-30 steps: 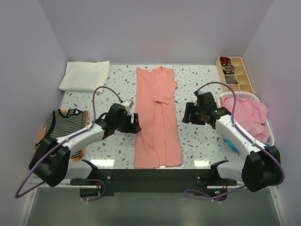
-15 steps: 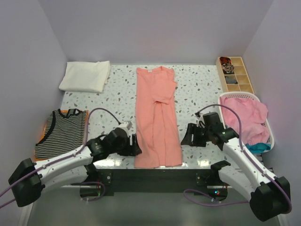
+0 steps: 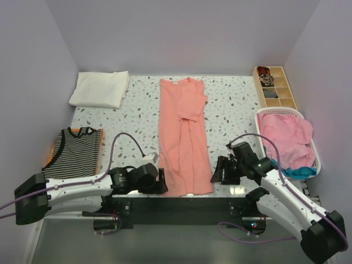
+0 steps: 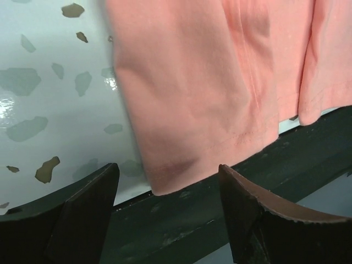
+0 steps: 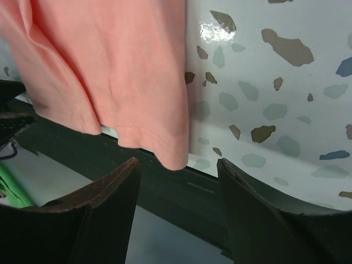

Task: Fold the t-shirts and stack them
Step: Grab the bottom of the folded rectangular tshirt with both arms

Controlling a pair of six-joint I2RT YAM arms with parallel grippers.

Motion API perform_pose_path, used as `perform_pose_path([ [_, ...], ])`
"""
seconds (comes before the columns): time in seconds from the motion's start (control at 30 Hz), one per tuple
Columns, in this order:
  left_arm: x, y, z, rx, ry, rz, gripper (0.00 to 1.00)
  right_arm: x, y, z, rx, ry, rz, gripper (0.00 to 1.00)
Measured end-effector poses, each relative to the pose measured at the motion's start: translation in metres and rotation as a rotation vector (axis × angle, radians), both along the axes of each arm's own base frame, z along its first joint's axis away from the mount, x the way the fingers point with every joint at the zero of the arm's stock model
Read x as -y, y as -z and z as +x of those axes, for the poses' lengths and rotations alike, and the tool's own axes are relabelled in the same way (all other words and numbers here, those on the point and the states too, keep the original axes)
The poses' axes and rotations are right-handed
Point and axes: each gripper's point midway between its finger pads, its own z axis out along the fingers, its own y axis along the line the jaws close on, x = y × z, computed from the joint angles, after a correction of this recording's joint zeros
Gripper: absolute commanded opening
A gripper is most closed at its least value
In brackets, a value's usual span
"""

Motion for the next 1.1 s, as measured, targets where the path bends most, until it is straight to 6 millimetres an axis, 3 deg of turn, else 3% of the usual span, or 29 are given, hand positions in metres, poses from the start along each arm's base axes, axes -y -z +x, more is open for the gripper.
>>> perform_pose_path([
  [0.2, -0.003, 0.000, 0.005, 0.036, -0.042, -0.037, 0.74, -0.008, 0.015, -0.004, -0.043, -0.017, -0.024, 0.59],
  [0.4, 0.009, 0.000, 0.010, 0.054, -0.060, -0.112, 0.65, -0.006, 0.026, -0.002, -0.052, -0.001, -0.048, 0.54],
  [0.67, 0.012, 0.005, 0.011, 0.051, -0.066, -0.128, 0.37, -0.010, 0.038, 0.000, -0.063, 0.014, -0.036, 0.31],
  [0.77, 0.008, 0.009, 0.009, 0.041, -0.075, -0.126, 0.17, -0.013, 0.040, 0.003, -0.064, 0.010, -0.027, 0.15],
  [0.8, 0.006, 0.011, 0.008, 0.035, -0.078, -0.118, 0.04, -0.014, 0.041, 0.003, -0.066, 0.008, -0.024, 0.03],
  [0.83, 0.004, 0.012, 0.007, 0.032, -0.077, -0.115, 0.00, -0.014, 0.042, 0.003, -0.068, 0.007, -0.024, 0.00],
  [1.1, -0.006, 0.015, 0.000, 0.008, -0.089, -0.107, 0.00, -0.008, 0.037, 0.003, -0.032, 0.023, -0.036, 0.00],
])
